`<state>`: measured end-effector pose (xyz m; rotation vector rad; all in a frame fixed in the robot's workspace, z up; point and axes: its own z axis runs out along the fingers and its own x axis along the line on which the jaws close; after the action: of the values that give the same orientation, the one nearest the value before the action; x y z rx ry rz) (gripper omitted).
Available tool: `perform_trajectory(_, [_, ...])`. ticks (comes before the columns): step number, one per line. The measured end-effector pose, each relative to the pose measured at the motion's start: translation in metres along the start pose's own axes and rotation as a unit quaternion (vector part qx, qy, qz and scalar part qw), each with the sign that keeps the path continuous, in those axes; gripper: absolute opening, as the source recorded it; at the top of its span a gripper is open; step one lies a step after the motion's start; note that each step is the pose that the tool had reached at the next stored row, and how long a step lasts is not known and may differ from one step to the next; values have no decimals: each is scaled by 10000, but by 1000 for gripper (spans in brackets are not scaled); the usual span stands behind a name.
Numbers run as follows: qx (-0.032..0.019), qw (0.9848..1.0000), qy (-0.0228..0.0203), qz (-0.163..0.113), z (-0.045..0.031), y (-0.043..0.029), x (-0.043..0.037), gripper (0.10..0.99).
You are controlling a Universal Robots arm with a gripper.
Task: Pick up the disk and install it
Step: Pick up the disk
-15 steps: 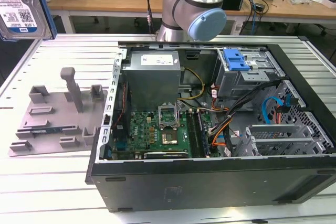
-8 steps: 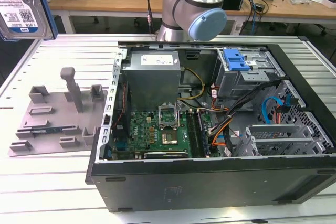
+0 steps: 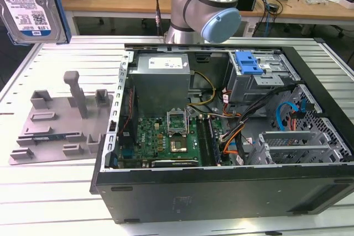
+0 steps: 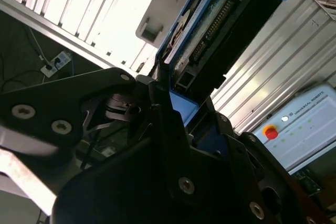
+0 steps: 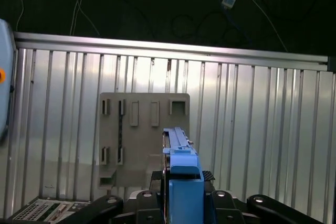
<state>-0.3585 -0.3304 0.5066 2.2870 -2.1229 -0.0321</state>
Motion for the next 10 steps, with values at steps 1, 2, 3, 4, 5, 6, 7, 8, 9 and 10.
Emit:
perform_trajectory(1, [-2,10000,0,0,-5,-41,23,369])
perform_trajectory(2, [-4,10000,0,-1,-13,-119,67,369])
perform_trajectory(3, [-6,10000,0,0,-17,-165,93,369])
perform_trajectory(4, [-7,10000,0,0,-22,-223,126,369])
perform_trajectory(5, [-8,10000,-1,-1,-26,-273,154,369])
perform_trajectory(6, [-9,10000,-1,0,-30,-331,187,369])
perform_trajectory(7, [-9,10000,-1,0,-32,-371,209,369])
perform_trajectory(8, [-9,10000,-1,-1,-33,-408,230,369])
perform_trajectory(9, [-10,10000,-1,0,-35,-443,250,369])
perform_trajectory(10, [-11,10000,-1,0,-39,-488,275,369])
